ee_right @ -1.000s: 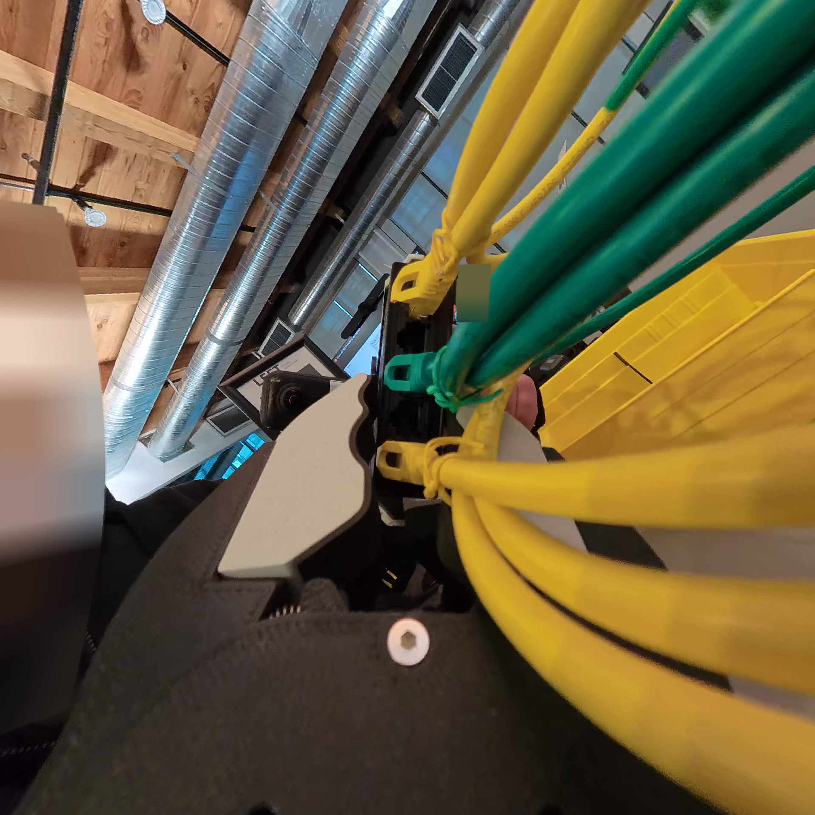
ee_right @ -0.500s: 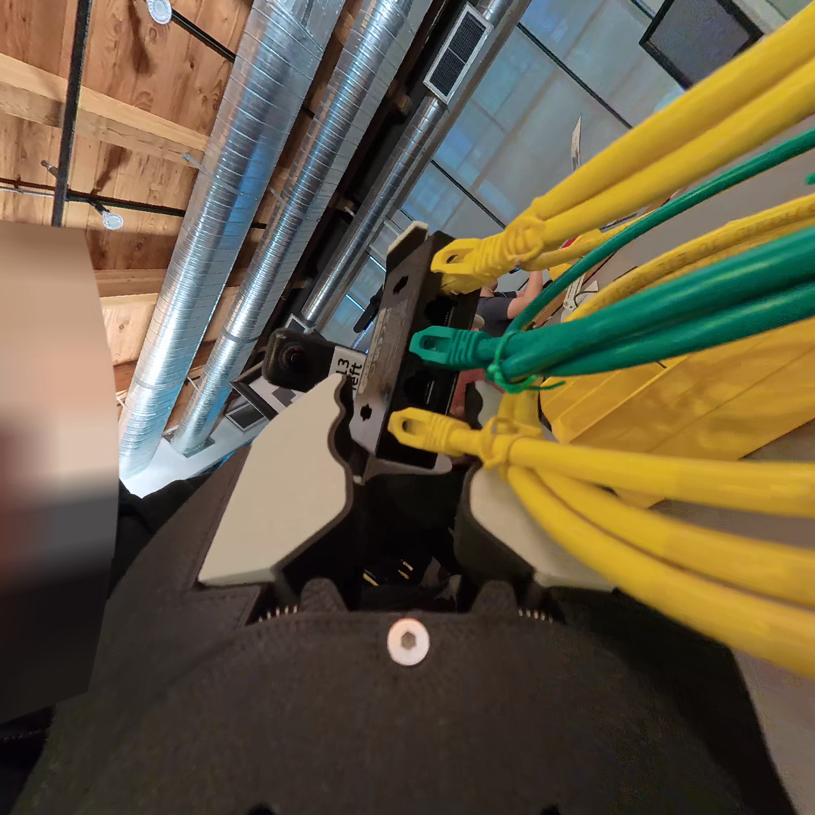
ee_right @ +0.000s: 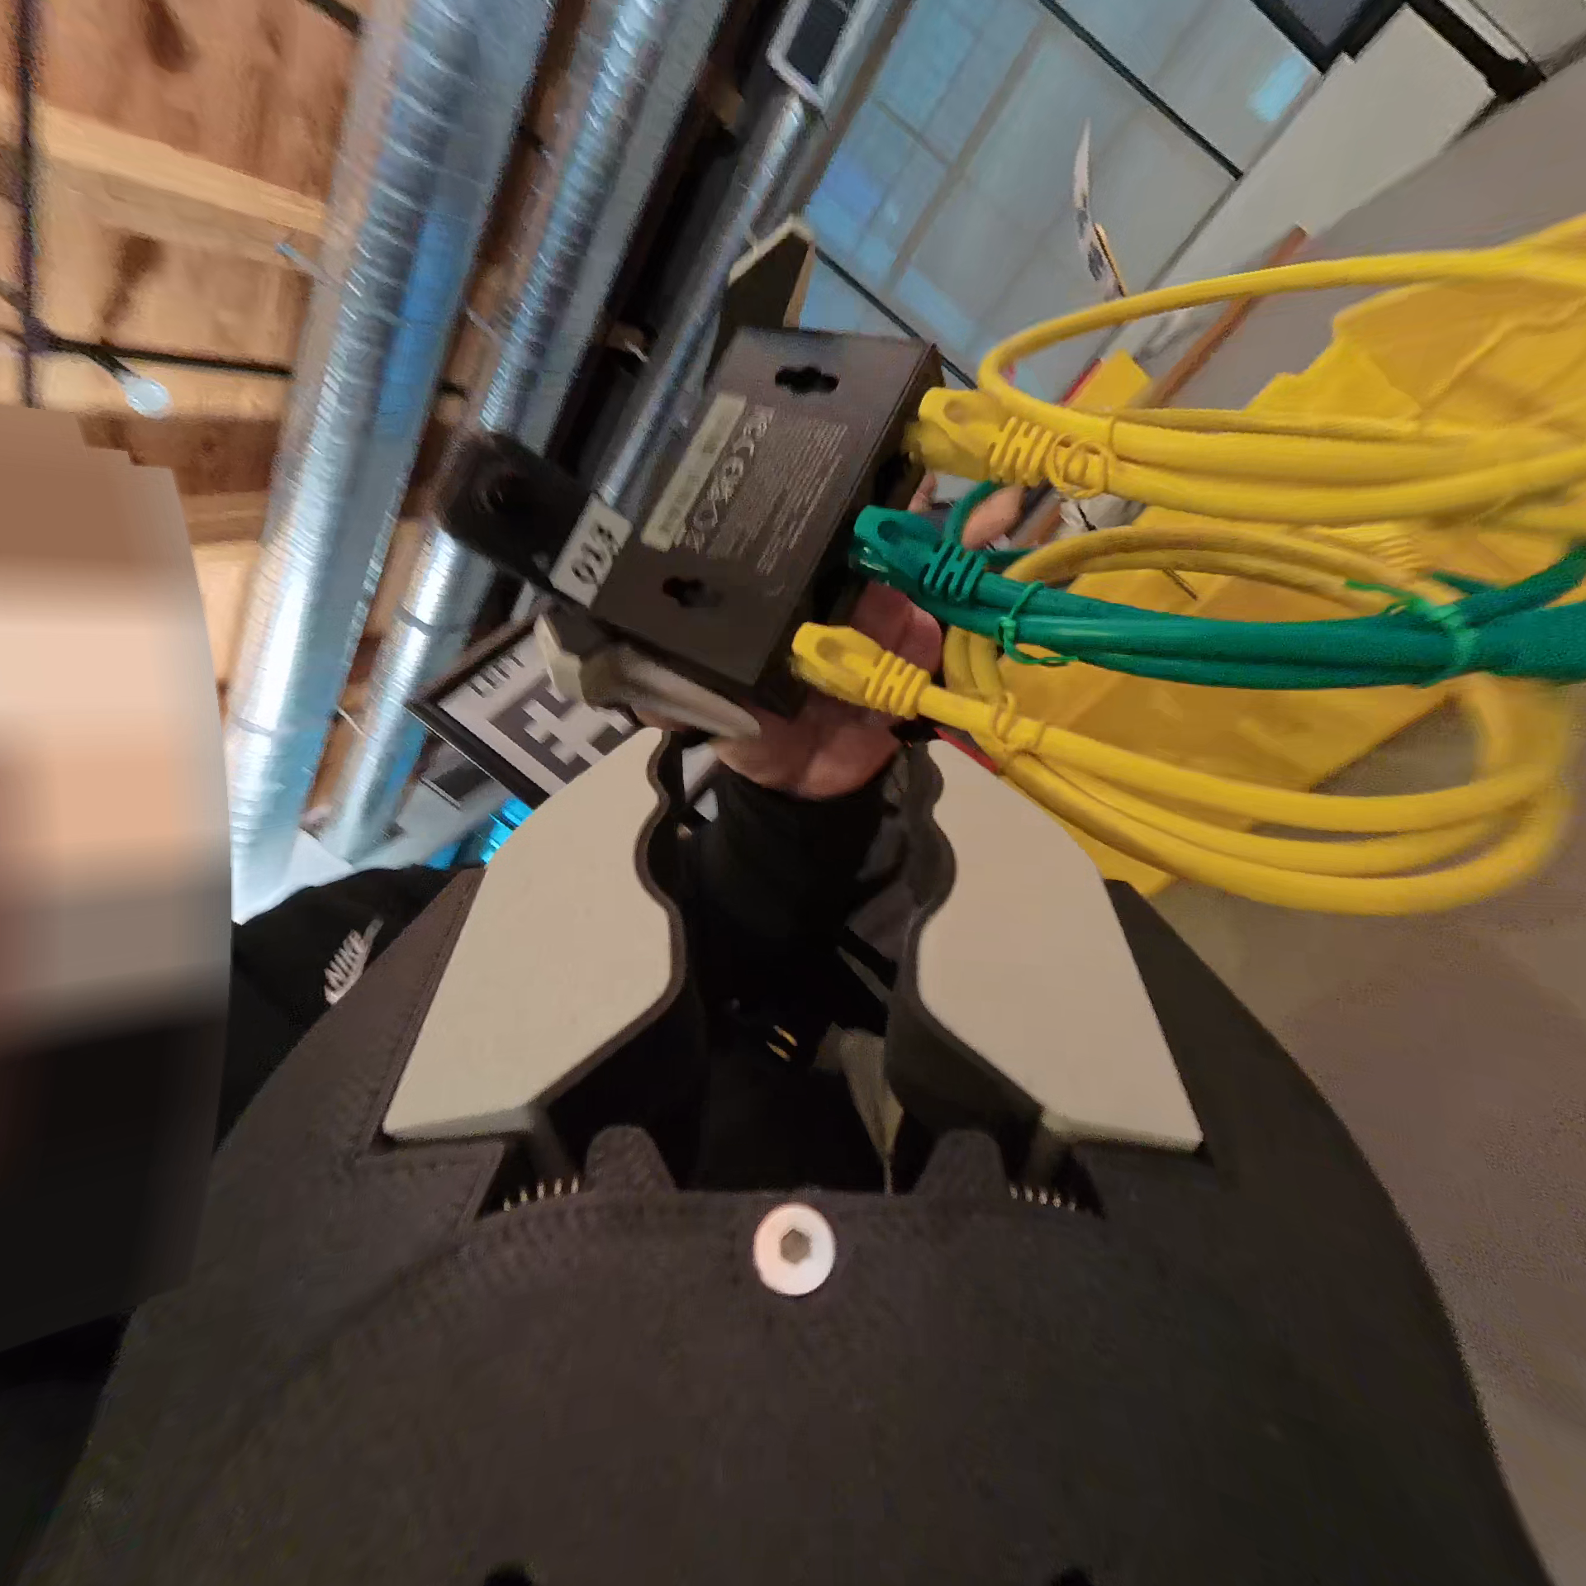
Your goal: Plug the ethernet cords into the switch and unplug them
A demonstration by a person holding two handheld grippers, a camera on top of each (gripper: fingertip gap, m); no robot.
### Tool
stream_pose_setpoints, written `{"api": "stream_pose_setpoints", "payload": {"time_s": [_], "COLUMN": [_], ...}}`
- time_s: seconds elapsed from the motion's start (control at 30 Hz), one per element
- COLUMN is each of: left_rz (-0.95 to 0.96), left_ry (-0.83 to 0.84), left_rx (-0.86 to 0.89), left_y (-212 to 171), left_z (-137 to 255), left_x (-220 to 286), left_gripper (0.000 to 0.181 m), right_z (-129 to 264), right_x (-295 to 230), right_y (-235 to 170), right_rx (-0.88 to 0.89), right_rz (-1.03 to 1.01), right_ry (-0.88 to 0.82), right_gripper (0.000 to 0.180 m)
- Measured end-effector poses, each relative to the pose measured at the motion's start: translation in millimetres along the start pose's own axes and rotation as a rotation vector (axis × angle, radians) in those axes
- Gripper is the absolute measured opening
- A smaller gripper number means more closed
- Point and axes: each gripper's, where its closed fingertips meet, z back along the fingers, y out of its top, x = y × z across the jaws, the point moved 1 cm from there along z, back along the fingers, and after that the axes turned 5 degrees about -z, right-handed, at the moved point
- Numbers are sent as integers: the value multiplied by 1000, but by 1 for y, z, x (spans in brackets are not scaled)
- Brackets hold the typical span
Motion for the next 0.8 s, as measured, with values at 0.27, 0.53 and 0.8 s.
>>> {"api": "stream_pose_setpoints", "payload": {"time_s": [0.27, 0.53, 0.8], "left_rz": [185, 329, 307], "left_ry": [19, -73, -198], "left_rx": [-33, 1, -68], "left_y": [-8, -3, -6], "left_z": [-4, -11, -11], "left_x": [-11, 15, 29], "left_gripper": [101, 101, 103], "right_z": [11, 1, 30], "right_x": [34, 29, 2], "right_y": [-12, 4, 28], "right_rx": [-213, -303, -423], "right_rz": [651, 1289, 1617], "right_ry": [-660, -1052, -1334], "right_gripper": [57, 27, 20]}}
